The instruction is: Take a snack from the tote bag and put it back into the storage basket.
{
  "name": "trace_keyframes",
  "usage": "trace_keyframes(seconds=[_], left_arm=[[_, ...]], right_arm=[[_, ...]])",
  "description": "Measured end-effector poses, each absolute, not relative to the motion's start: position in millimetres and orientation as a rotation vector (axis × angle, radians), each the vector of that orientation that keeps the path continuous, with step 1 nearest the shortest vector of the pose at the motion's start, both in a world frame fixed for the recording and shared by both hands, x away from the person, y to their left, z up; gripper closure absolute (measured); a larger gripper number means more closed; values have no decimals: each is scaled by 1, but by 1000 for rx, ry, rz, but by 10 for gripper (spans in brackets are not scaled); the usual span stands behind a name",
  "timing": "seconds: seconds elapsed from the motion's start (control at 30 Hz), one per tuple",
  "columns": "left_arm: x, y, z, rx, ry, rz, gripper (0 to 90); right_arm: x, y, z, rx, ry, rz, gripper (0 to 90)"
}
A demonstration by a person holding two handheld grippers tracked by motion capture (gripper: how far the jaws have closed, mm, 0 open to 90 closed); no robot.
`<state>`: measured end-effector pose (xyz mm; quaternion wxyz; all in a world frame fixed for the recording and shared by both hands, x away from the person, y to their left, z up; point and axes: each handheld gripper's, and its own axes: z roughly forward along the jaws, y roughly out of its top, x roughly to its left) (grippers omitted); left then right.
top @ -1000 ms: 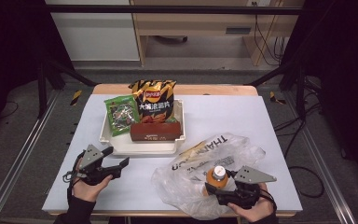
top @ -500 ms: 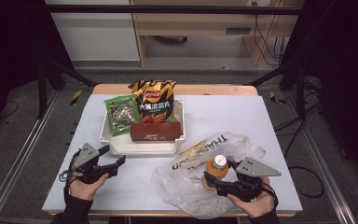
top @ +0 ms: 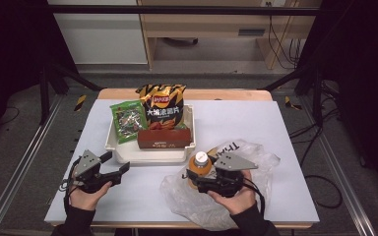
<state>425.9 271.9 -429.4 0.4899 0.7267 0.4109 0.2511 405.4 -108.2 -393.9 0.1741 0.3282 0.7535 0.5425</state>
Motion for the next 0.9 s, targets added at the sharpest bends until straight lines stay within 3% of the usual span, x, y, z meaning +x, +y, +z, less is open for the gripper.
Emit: trace_keyframes(seconds=[0.27, 0.6, 0.9], left_arm=[[426, 270, -429, 1769, 993, 610, 223], [424, 264, -428, 1780, 964, 602, 220], [420, 250, -425, 1803, 915, 587, 215]], right_arm=[[412, -96, -425, 960, 2186, 1470, 301], [411, -99, -428, 956, 2162, 1495, 292], [395, -124, -409, 934, 2060, 1609, 259]])
